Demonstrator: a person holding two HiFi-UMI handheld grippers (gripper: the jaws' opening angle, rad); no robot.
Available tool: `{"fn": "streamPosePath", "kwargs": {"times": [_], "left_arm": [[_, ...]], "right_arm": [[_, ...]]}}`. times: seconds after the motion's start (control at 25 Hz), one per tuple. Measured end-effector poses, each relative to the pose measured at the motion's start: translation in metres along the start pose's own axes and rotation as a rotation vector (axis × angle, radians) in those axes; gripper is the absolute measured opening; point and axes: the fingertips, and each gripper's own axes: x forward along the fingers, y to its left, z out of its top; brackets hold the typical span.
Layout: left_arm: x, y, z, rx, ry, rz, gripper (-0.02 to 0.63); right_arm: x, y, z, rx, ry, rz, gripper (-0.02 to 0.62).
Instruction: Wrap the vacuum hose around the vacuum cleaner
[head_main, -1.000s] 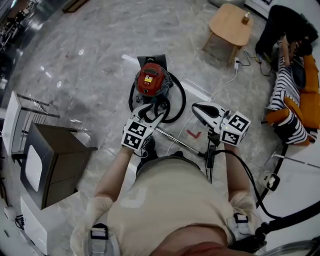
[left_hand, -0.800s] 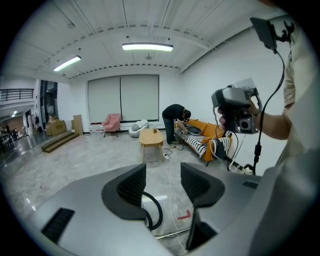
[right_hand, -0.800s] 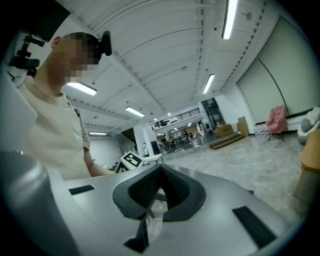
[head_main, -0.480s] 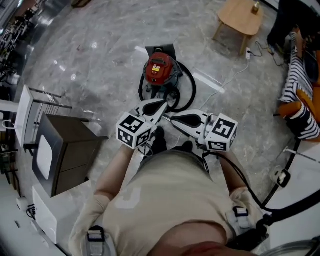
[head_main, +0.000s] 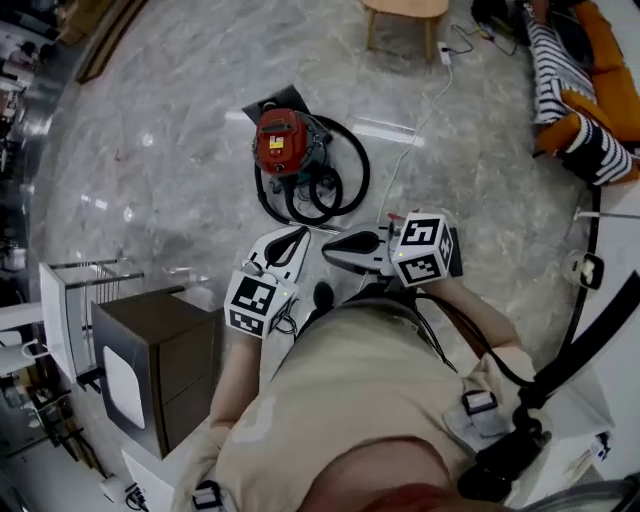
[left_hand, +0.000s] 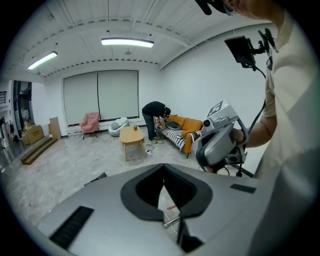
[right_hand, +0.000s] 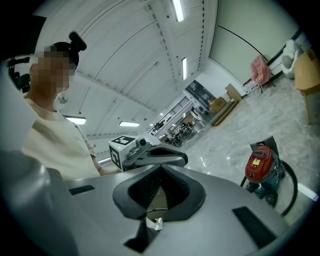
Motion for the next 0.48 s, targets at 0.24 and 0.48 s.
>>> {"fn": "streamPosePath", "kwargs": {"times": [0.24,0.48], "left_arm": [[-0.051,0.024,-0.025,-0.039,-0.068,-0.055,0.008],[-0.107,0.037,-0.072,-0.119,-0.072,-0.129,0.008]], "right_arm": [[0.064,0.005,0.005,0.084,-0.038,-0.042,0.005],[0.129,0.037,-0.012,0.121,-0.051,-0.06,0.005]]}}
